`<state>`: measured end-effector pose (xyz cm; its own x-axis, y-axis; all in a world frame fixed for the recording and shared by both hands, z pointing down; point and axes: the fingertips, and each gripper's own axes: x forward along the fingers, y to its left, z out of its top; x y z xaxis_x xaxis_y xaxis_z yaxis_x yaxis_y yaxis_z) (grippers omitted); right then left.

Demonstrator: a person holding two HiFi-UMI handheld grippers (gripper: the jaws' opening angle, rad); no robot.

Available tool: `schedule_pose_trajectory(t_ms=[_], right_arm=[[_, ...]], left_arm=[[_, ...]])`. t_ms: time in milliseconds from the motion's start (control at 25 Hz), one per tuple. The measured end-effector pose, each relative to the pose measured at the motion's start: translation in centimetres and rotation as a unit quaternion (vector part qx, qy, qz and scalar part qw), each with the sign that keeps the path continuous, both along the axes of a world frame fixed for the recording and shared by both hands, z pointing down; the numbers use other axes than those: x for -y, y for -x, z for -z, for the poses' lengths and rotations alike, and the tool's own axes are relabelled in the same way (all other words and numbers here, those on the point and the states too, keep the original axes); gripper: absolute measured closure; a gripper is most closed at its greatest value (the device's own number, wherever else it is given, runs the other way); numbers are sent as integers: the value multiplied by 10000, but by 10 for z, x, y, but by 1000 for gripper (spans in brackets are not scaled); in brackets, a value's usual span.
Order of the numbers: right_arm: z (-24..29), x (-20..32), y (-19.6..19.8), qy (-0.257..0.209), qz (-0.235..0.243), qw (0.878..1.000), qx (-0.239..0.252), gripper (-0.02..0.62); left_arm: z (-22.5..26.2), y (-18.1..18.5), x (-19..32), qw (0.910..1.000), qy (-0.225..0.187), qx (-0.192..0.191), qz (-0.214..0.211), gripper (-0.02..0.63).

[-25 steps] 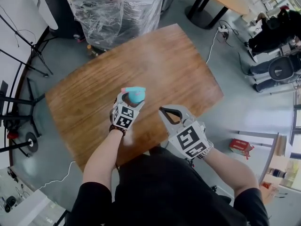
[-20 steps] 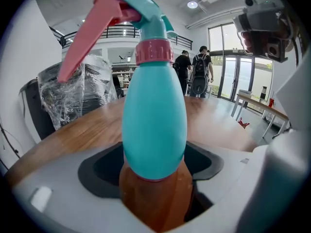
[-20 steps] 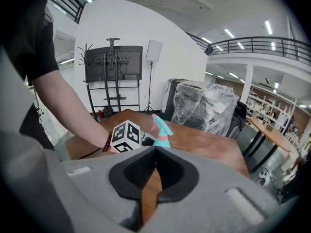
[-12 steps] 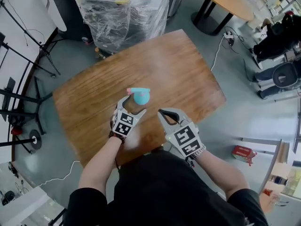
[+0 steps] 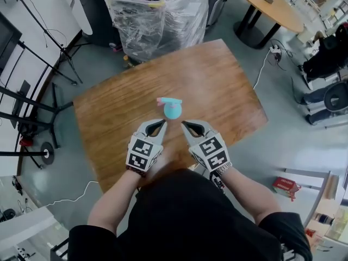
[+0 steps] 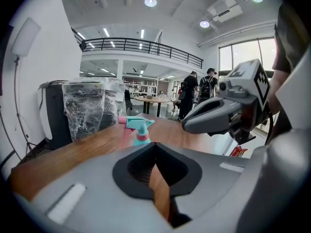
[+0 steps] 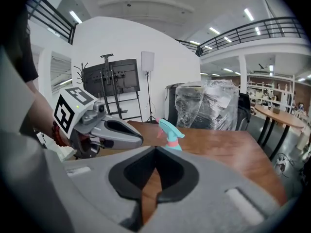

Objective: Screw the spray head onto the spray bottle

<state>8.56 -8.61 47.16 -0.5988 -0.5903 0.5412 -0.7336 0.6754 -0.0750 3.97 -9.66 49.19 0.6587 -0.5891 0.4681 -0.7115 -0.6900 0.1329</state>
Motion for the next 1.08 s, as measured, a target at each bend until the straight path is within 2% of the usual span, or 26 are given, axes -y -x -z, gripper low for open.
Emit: schedule_pose_trajectory(t_ms=[1080], right_arm=[[-3, 4, 9, 53, 54, 10000, 36, 603]], left_arm=[[11, -8, 0, 10000, -20, 56, 46, 592]])
